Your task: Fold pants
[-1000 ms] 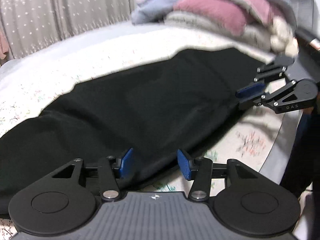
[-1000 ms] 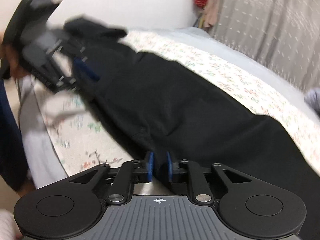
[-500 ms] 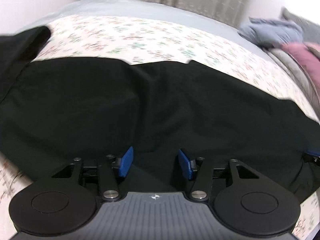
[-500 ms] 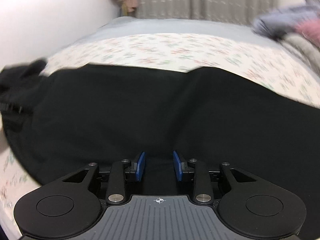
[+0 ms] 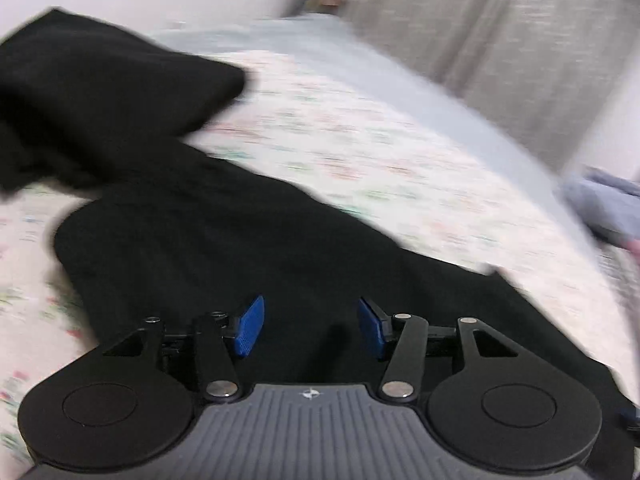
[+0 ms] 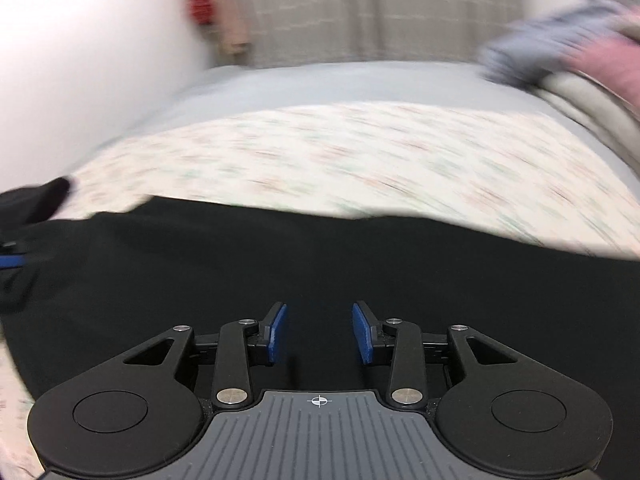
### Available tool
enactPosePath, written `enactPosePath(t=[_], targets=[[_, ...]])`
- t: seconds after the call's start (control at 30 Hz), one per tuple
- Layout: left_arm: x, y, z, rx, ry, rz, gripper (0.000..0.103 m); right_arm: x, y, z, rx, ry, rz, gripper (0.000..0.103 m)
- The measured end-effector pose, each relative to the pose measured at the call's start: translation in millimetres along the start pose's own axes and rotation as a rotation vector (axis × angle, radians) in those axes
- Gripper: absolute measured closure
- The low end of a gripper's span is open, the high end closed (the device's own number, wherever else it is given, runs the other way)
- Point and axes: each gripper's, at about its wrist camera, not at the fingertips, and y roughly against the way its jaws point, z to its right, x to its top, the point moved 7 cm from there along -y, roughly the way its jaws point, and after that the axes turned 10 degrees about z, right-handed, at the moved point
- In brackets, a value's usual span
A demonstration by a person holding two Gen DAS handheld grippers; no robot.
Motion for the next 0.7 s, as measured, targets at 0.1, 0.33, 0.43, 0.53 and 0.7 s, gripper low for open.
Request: enactPosePath(t=[0.1, 0.33, 0.43, 0.53, 0.7], targets=[[-3.5, -10.3, -12.2, 0.073, -0.035, -0.030, 0.051, 27.5, -39.9, -43.0, 0.121, 0.125, -0.005, 0.067], [-7.9, -3.1, -23.2, 0.082, -0.044, -0.056, 0.066, 65.5, -156.8, -142.9, 0.321, 0.336, -0.078, 0.068], [-0.8, -8.1, -33.0, 0.081, -0.042, -0.065, 0.066, 73.8, -195.7, -173.5, 0.358, 0.350, -0.097, 0.067], [1.4, -12.4, -34.3, 0.079, -0.037, -0.073, 0.066, 78.3, -225.7, -188.1, 0.432, 0.280, -0.147, 0.067], [3.6, -17.4, -36.6, 0.076, -0.050, -0.071, 0.070, 56.1, -249.8, -196.2, 0.491, 0.320, -0.225, 0.085]])
